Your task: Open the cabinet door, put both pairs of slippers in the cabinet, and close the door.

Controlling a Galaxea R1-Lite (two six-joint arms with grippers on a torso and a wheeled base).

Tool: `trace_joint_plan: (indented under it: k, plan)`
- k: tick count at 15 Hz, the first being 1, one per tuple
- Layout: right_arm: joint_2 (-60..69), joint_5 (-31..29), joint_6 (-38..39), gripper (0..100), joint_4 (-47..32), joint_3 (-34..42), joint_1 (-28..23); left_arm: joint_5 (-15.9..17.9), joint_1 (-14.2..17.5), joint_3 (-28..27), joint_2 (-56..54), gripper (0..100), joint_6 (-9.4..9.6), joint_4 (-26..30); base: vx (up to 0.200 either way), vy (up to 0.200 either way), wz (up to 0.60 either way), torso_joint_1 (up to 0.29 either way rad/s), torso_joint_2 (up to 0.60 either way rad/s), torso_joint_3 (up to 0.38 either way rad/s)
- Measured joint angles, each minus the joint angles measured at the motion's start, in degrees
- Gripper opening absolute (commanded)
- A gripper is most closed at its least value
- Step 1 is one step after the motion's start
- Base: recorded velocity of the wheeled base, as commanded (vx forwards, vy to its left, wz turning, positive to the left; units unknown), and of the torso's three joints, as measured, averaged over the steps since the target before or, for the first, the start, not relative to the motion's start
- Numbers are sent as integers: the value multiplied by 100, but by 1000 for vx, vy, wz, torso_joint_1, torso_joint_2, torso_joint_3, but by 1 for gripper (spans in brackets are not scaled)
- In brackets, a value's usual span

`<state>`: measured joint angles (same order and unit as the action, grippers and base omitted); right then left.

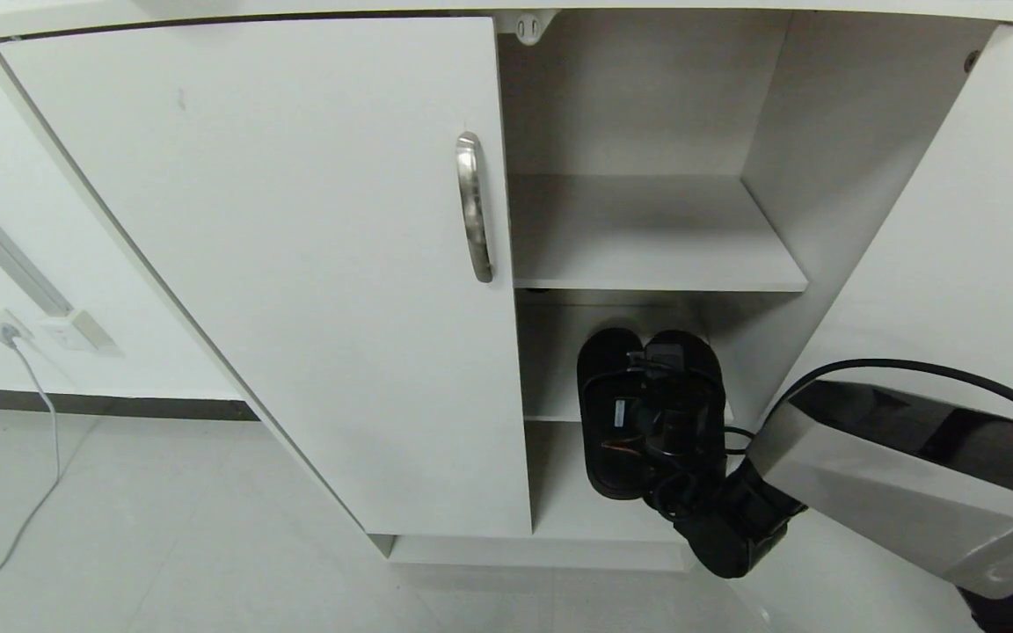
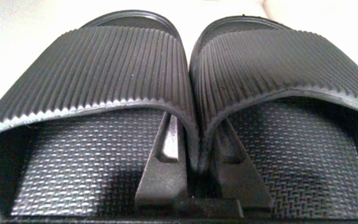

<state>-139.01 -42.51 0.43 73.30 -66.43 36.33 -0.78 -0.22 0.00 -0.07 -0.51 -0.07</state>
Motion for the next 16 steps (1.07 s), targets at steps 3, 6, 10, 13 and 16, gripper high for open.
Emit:
trace_joint_plan:
  k: [3,6,10,13,16]
  plan:
    - [-22,28,312,0,-797,-523,-133,0,4,0,0,0,0,0,0,0,0,0,0,0]
    - [-134,91,362,0,-1076,-1028,-246,5,4,0,0,0,5,0,0,0,0,0,0,0]
    - [-390,107,358,0,-1569,-1812,-397,10,4,0,0,0,9,0,0,0,0,0,0,0]
    - [-518,279,354,0,-2010,-2392,-474,12,4,0,0,0,20,0,0,0,0,0,0,0]
    - [-595,384,351,0,-2358,-2811,-499,10,4,0,0,0,16,0,0,0,0,0,0,0]
